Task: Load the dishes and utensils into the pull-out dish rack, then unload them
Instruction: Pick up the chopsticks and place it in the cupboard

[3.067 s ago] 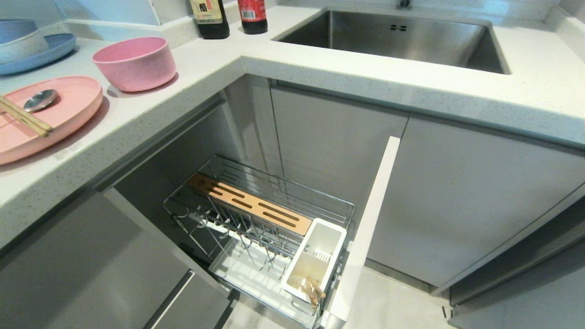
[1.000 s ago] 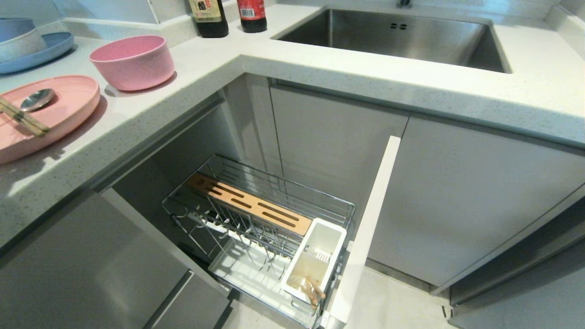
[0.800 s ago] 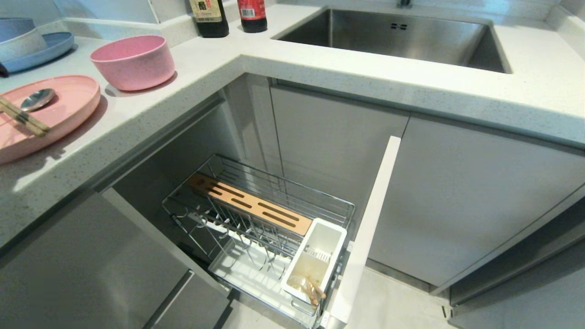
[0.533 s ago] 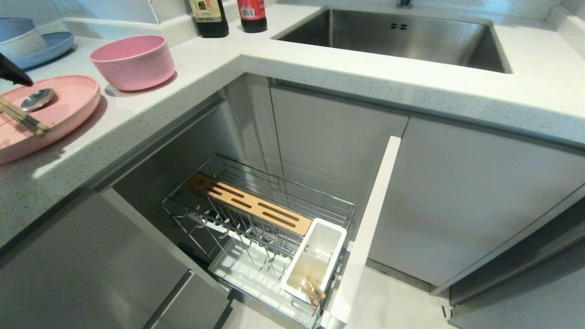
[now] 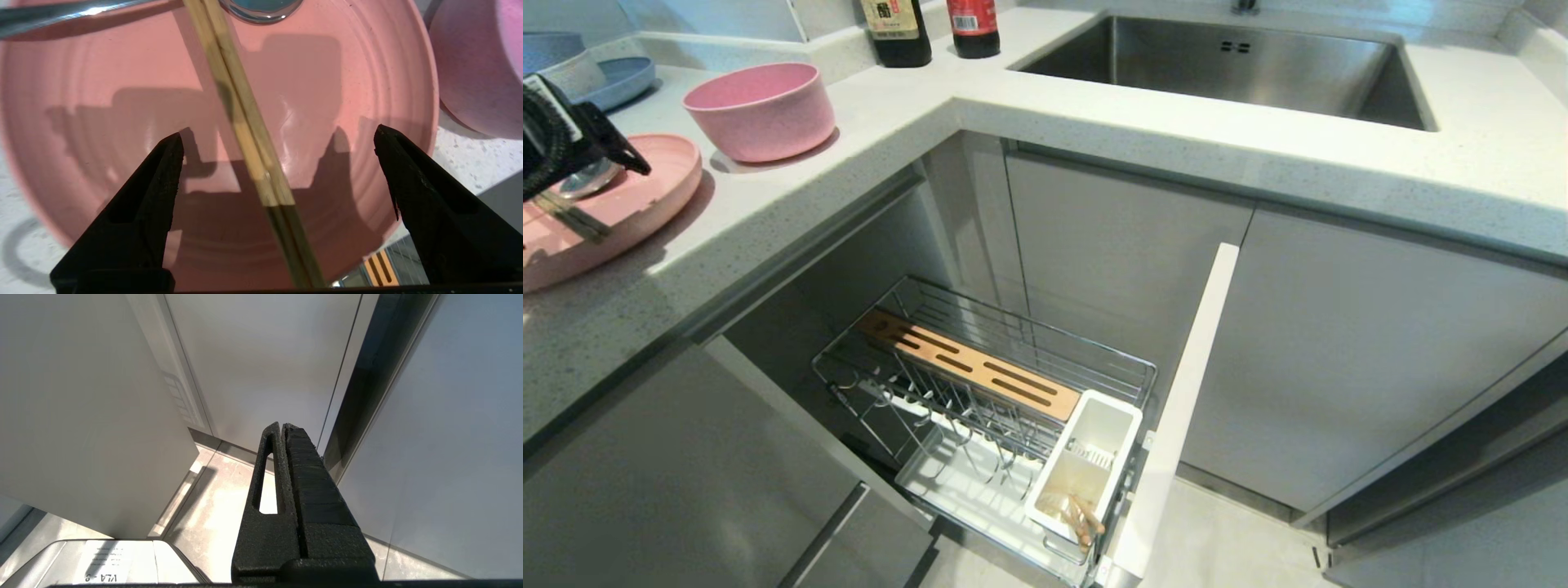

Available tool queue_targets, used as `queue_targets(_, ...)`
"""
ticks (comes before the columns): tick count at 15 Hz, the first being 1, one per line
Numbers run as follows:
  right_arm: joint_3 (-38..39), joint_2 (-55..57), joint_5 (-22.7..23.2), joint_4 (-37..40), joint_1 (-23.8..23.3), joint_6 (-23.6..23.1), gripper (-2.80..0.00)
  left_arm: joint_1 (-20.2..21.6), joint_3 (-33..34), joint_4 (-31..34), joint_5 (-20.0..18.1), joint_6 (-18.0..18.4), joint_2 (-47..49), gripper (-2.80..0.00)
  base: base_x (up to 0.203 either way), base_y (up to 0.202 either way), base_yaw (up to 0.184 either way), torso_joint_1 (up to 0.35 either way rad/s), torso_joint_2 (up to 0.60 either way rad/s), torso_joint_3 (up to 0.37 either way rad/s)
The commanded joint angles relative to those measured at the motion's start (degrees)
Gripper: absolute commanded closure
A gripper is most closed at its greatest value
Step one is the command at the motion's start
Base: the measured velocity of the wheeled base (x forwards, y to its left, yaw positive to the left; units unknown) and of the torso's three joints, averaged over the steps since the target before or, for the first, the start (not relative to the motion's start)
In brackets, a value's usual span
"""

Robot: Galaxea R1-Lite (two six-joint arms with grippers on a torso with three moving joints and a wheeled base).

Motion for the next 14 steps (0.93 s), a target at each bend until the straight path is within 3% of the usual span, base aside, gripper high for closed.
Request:
queue_targets(1, 0.1, 0.0, 0.0, 0.0, 0.0, 0.0, 0.0, 0.1, -0.1, 0.2, 0.3, -0.7, 1.4, -2.8, 0.0, 0.0, 0.0, 0.0, 0.0, 0.0)
queue_targets(11, 0.1, 0.0, 0.0, 0.0, 0.0, 0.0, 0.0, 1.1, -0.1, 0.1, 0.4, -0.7, 2.0, -2.8, 0.0, 0.0, 0.0, 0.0, 0.0, 0.0)
queue_targets(12, 0.1, 0.0, 0.0, 0.0, 0.0, 0.0, 0.0, 1.2, -0.1, 0.1, 0.3, -0.7, 2.1, 0.0, 0.0, 0.0, 0.0, 0.0, 0.0, 0.0)
queue_targets(14, 0.1, 0.0, 0.0, 0.0, 0.0, 0.0, 0.0, 1.4, -0.1, 0.1, 0.3, -0.5, 2.3, 0.0, 0.0, 0.0, 0.0, 0.0, 0.0, 0.0)
